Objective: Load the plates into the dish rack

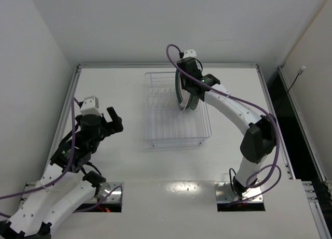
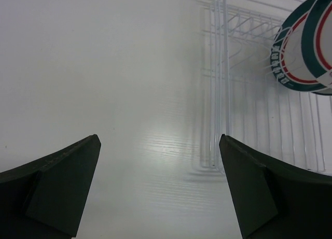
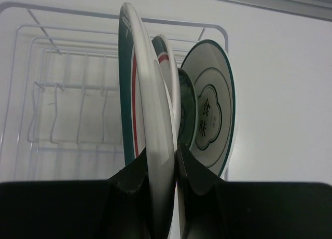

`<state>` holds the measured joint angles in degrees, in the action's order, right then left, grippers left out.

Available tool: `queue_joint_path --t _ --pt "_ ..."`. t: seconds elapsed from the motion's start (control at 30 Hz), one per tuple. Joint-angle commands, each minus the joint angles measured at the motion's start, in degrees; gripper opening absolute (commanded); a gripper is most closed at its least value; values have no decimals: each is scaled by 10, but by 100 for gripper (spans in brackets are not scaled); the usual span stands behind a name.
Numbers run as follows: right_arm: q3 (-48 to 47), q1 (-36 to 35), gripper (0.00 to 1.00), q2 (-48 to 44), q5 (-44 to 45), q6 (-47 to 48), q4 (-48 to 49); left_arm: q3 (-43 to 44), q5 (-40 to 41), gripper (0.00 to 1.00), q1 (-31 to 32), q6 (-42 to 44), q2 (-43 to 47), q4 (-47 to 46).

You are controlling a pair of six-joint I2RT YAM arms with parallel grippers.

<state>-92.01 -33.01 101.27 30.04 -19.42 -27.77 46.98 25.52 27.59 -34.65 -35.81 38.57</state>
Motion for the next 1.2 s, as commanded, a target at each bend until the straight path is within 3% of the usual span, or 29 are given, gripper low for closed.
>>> queue_joint_path --t 0.0,0.4,0.7,0.8,0.83,0.93,1.07,1.17 --pt "-49 -9 0 20 66 18 33 -3 0 99 -6 20 31 -34" --pt "-158 -60 0 138 159 -6 -12 -3 5 99 -6 14 31 -34" --pt "-130 -60 0 157 121 -75 -48 -3 5 99 -6 20 31 -34" --pt "-119 -60 10 152 107 -81 -48 -3 5 99 -6 20 31 -34" --pt "-119 -60 18 140 107 -81 -48 -3 5 99 -6 20 31 -34" --pt "-114 -65 23 119 107 -87 -61 -3 10 99 -6 20 31 -34" --pt "-119 -60 43 95 107 -92 -92 -3 10 99 -6 20 31 -29" --pt "-119 -60 51 62 100 -92 -124 -3 16 99 -6 14 31 -29"
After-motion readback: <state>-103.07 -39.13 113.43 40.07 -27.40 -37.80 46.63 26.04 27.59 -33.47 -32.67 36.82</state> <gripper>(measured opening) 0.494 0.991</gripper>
